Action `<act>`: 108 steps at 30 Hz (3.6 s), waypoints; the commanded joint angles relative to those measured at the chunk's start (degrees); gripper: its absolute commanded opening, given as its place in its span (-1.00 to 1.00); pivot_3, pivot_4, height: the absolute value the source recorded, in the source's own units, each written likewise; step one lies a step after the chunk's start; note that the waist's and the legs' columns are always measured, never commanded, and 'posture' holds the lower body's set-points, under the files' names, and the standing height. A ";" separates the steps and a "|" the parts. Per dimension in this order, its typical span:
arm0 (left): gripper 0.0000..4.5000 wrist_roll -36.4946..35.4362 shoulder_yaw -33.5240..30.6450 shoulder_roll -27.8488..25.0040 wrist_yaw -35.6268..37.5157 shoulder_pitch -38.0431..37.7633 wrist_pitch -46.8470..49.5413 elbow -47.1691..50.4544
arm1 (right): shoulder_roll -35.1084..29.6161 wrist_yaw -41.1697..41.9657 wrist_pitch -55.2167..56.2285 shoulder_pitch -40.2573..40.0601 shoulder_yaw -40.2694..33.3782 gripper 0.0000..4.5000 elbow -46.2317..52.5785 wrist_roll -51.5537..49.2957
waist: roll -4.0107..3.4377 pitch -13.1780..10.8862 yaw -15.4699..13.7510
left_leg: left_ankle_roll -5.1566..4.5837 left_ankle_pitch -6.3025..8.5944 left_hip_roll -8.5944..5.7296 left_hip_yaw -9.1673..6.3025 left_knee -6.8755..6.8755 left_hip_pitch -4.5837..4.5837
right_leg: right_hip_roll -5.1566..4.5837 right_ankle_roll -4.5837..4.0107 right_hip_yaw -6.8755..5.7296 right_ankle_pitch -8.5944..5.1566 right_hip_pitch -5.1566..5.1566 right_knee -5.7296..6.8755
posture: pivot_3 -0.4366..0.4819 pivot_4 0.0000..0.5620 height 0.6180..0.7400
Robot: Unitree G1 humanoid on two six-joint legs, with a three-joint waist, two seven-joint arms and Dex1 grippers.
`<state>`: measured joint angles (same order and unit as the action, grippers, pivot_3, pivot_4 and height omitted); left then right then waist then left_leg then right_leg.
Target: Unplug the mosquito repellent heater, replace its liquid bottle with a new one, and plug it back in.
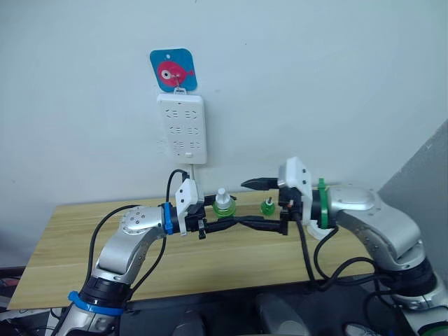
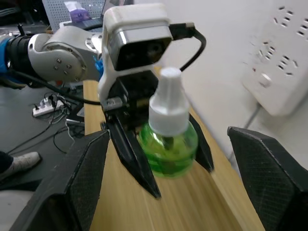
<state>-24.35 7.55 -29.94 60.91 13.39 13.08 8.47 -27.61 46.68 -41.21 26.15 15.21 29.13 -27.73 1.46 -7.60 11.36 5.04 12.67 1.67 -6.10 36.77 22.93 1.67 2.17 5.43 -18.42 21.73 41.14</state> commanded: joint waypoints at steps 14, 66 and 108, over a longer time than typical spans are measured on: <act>0.01 -0.19 0.14 -0.07 0.09 0.19 -0.70 2.90 | 7.82 -5.03 3.15 4.79 1.07 0.81 -6.91 4.62 | -0.01 0.01 -0.18 | 0.00 0.00 -0.02 -0.03 0.00 0.02 | -0.03 0.00 -0.03 0.00 0.00 -0.02 | -0.42 -0.80 0.50; 0.01 1.03 0.43 -0.49 1.07 -0.64 -1.62 1.96 | 3.61 -0.87 -6.45 13.26 -8.44 -0.90 -0.74 -11.94 | -0.07 0.04 -0.15 | 0.00 0.01 -0.01 0.00 -0.02 0.02 | -0.01 0.00 0.00 0.00 0.02 -0.04 | -0.43 -0.80 0.50; 0.01 0.07 -6.17 -12.63 1.46 -10.39 4.74 7.41 | 17.03 -28.52 52.59 -3.25 -14.05 -0.57 -75.16 23.98 | -0.76 -0.80 -0.59 | -0.06 0.04 0.02 0.26 -0.13 -0.08 | 0.02 -0.01 0.23 -0.01 0.02 -0.10 | -0.33 -0.55 0.50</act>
<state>-22.89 2.94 -41.94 62.04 2.09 17.53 13.88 -10.87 18.44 9.87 22.02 2.26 -45.86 -3.42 0.71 -8.40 10.77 4.98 12.72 1.69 -5.84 36.63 22.86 1.69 2.16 5.66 -18.43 21.75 41.04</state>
